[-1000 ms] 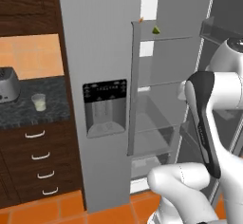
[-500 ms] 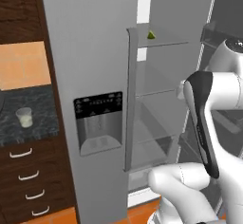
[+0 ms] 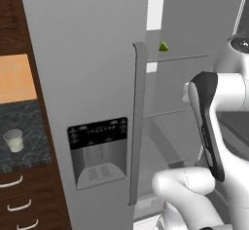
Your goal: Grab a lemon wedge from the fridge and one ice cube from the ice bowl, and put them in the glass of lemonade.
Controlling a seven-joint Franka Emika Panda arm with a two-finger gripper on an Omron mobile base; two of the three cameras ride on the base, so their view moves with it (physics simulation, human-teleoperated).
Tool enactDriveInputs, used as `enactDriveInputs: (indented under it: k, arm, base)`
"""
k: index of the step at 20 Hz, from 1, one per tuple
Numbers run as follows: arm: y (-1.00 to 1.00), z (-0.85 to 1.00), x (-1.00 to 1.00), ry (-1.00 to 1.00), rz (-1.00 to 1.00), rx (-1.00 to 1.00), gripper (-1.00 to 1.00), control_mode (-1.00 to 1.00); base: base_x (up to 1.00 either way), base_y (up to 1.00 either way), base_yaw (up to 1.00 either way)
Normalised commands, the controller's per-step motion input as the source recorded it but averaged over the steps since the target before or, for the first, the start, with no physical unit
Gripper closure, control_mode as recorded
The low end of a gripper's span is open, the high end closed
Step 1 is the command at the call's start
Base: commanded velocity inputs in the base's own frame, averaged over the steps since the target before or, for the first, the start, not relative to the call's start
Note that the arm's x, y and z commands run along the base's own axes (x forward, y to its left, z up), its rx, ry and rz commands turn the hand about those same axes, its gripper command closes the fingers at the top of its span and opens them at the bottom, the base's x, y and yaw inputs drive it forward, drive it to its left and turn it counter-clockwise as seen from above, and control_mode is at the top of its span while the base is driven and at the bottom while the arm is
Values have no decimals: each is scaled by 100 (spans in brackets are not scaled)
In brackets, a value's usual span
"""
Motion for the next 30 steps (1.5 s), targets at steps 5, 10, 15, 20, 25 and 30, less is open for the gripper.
enactDriveInputs:
  k: [5, 10, 15, 20, 25, 30]
  arm:
    - [0, 0, 0, 0, 0, 0, -100, 100]
    - [0, 0, 0, 0, 0, 0, -100, 100]
    - [0, 0, 0, 0, 0, 0, -100, 100]
    - [-1, 8, -14, -11, 6, 5, -100, -100]
    - [2, 18, -14, -16, 8, 5, -100, -100]
    - [24, 27, -9, -15, 0, 4, -100, -100]
  base:
    - [49, -47, 19]
    - [44, -5, 6]
    - [39, 1, 0]
    - [3, -2, 0]
    - [0, 0, 0]
    - [0, 0, 0]
